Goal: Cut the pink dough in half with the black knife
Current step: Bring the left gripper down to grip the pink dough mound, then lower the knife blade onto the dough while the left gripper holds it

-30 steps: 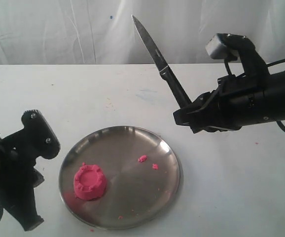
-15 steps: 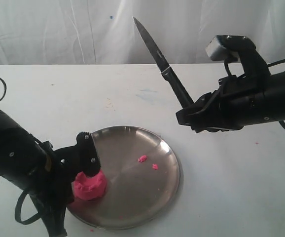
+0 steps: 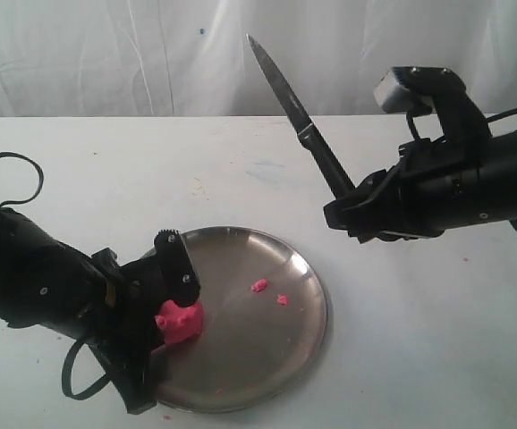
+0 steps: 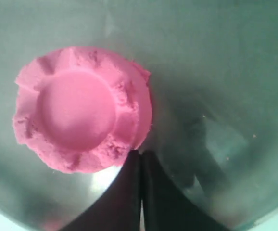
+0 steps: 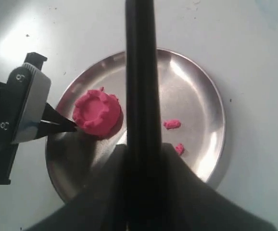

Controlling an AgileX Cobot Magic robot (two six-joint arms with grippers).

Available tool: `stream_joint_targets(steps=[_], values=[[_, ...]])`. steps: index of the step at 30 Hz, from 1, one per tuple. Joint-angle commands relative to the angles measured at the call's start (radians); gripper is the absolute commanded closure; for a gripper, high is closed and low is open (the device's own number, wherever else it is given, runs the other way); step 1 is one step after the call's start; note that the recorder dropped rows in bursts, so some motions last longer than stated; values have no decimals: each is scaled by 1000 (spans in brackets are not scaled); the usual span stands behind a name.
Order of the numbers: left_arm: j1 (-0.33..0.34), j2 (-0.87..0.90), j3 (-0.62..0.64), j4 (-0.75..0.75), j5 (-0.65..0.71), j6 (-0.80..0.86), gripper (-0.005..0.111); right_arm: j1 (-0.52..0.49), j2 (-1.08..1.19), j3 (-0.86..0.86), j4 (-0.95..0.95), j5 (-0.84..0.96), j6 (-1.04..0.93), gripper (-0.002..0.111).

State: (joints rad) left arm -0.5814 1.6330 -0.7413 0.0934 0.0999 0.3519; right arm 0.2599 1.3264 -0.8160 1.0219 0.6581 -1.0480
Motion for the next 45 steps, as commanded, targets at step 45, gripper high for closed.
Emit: stream_joint_targets(steps=[45], values=[[159,-188,-26,-3,-120,-422,107,326,431,-197,-458,157,278,108]])
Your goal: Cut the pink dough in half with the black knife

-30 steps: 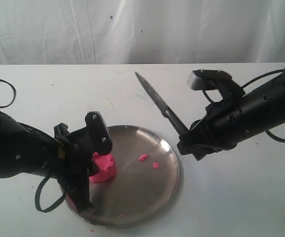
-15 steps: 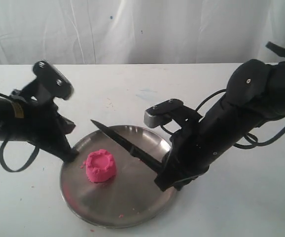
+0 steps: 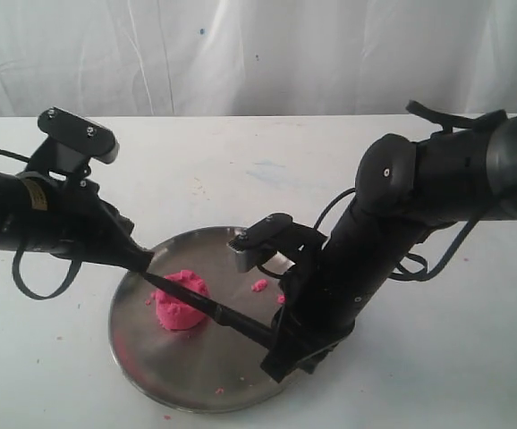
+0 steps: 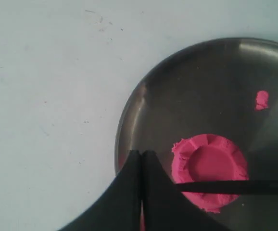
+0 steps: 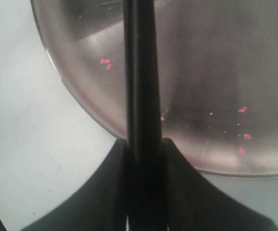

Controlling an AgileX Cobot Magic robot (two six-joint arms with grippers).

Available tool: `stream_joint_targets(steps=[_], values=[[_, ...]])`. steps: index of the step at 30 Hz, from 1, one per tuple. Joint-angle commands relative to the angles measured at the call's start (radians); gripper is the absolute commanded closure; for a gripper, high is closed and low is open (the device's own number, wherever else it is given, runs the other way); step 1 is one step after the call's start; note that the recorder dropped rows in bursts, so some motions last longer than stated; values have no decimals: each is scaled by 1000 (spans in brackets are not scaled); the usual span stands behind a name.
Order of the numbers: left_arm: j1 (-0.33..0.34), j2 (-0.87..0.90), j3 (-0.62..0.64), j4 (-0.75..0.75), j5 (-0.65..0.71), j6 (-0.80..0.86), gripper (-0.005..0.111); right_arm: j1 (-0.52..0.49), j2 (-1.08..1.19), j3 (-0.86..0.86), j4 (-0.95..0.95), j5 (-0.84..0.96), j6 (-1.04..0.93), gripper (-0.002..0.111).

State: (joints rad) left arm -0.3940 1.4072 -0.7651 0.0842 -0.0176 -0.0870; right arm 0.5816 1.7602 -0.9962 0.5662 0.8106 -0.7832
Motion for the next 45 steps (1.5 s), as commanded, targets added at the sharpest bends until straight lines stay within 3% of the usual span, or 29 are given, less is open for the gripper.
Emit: stream_joint_targets(steps=[1,9,24,45], values=[[-35,50,-2,6,-9,17,107,4,-3,-18,-12,4,23,108],[-55,83,-2,6,-25,13,107,4,-3,-20,-94,-85,79,108],[-55,122,-2,6,-72,-76,107,40,-3,-20,-112,-69,76,108],[-55,154,-2,6,-95,-72,107,38,-3,-20,-115,-90,78,108]])
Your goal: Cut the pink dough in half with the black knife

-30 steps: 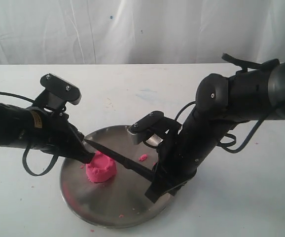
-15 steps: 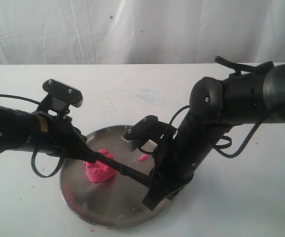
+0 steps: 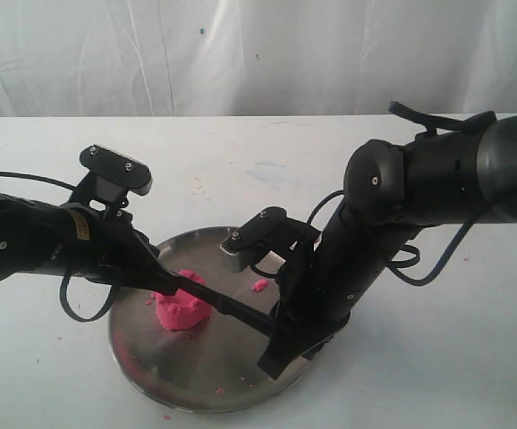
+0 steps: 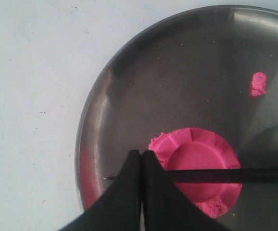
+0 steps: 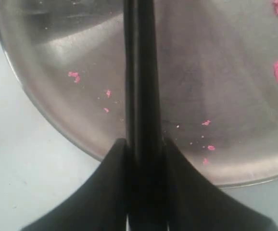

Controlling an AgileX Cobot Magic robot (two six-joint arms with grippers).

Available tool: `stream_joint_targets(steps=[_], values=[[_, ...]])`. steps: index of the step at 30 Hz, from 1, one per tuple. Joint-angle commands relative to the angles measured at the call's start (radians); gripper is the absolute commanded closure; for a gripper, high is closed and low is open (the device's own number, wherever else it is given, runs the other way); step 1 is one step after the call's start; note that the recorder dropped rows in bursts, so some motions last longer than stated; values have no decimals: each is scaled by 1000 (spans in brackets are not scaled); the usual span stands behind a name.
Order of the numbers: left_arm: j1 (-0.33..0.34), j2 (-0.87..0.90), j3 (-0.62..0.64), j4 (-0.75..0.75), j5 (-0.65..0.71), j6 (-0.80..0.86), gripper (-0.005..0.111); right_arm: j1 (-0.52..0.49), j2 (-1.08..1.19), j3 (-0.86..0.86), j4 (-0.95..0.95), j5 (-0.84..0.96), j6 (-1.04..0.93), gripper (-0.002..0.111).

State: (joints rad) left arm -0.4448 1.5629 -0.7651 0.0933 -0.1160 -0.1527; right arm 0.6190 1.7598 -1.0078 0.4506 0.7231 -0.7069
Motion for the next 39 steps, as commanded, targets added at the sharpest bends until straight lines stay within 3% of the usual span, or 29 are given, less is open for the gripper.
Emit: stream_joint_targets(steps=[1,6,39], values=[[-4,0,-2,-3,4,-6,107,1,-2,-8,0,-2,1,108],[-4,73,-2,-3,-53,-6,107,1,-2,-8,0,-7,4,108],[-4,104,-2,-3,-35,-10,107,1,31,-8,-39,-55,6,108]])
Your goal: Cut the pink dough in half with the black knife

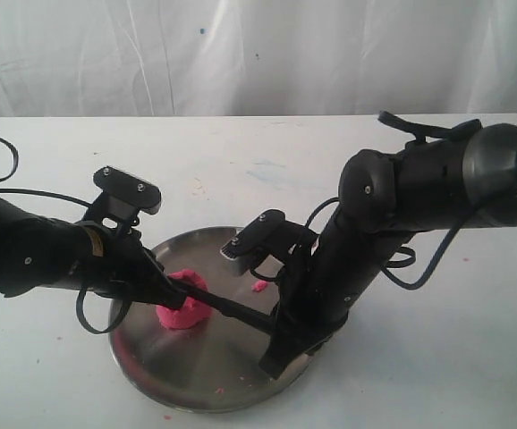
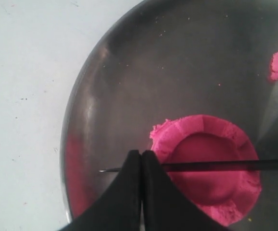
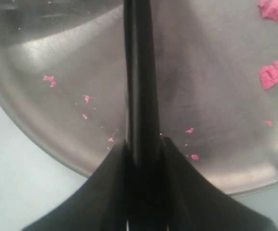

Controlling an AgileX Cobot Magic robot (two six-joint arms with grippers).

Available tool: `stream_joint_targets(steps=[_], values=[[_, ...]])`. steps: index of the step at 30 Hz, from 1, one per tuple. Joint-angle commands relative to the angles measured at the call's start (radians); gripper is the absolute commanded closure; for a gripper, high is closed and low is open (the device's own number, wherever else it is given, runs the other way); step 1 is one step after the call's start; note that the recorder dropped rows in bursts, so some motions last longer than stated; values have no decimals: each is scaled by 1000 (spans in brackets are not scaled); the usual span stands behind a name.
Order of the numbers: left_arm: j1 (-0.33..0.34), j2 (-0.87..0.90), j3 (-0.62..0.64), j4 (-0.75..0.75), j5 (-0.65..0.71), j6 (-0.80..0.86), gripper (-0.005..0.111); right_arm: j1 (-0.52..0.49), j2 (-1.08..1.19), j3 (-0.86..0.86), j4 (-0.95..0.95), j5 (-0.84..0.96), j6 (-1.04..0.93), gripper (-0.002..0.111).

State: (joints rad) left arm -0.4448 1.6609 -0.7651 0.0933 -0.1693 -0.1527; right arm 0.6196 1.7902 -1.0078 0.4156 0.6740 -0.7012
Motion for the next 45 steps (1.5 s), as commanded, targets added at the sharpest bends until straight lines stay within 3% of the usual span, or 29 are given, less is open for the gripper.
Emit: stream_joint_targets(steps=[1,23,33,45], values=[[-4,6,-2,-3,30,-18,107,0,1,-8,-4,-5,1,108],[-4,-60,-6,-3,1,-86,107,0,21,-6,-6,-1,10,108],[-4,40,-4,-3,-88,-76,107,0,21,-6,-6,1,10,108],[-4,65,-4,-3,-26,-91,107,0,21,-6,-6,-1,24,108]])
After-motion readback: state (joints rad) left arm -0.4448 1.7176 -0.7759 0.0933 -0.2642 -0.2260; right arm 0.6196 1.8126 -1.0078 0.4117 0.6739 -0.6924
